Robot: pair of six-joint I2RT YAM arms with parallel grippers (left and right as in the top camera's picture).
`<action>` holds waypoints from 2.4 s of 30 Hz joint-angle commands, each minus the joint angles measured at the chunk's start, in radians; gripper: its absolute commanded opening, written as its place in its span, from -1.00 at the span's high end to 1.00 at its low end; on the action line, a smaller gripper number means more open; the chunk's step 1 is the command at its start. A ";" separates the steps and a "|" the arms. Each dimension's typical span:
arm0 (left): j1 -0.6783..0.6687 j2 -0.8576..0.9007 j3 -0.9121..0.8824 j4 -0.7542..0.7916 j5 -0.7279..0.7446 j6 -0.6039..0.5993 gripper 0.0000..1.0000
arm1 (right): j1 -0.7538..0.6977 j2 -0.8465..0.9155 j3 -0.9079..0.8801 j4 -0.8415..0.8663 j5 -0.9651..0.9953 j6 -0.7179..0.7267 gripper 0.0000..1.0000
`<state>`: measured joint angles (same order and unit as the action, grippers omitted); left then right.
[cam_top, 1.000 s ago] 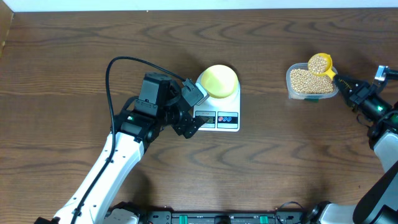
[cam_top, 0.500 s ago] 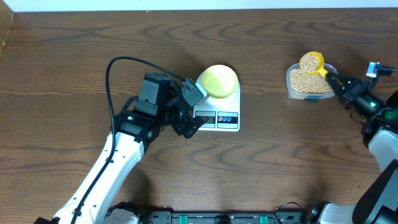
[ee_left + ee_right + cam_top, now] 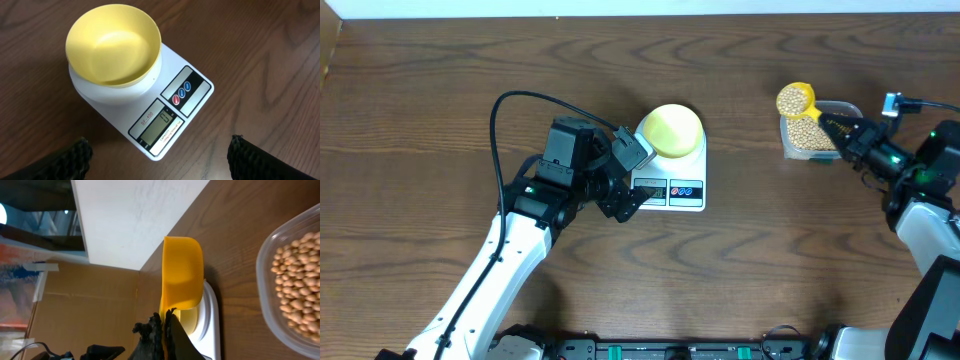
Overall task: Scoop item into bowl and weigh 50g on scale
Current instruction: 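Carry the filled scoop left over the yellow bowl on the scale, then tilt the scoop to pour soybeans into the yellow bowl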
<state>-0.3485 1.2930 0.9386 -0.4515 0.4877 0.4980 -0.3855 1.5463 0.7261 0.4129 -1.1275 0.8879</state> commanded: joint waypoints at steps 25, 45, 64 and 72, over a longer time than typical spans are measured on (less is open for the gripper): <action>0.005 -0.004 -0.002 -0.004 -0.006 0.002 -0.77 | 0.264 0.007 0.011 0.052 0.124 0.089 0.98; 0.005 -0.004 -0.002 -0.003 -0.006 0.002 -0.77 | 0.508 0.007 0.011 0.110 0.311 0.087 0.98; 0.005 -0.004 -0.002 -0.004 -0.006 0.002 -0.77 | 0.584 0.007 0.011 0.032 0.447 -0.279 0.98; 0.005 -0.004 -0.002 -0.004 -0.006 0.002 -0.77 | 0.591 0.007 0.011 0.013 0.448 -0.446 0.98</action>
<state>-0.3485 1.2930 0.9386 -0.4515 0.4877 0.4980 0.1955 1.5475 0.7261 0.4271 -0.6819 0.5484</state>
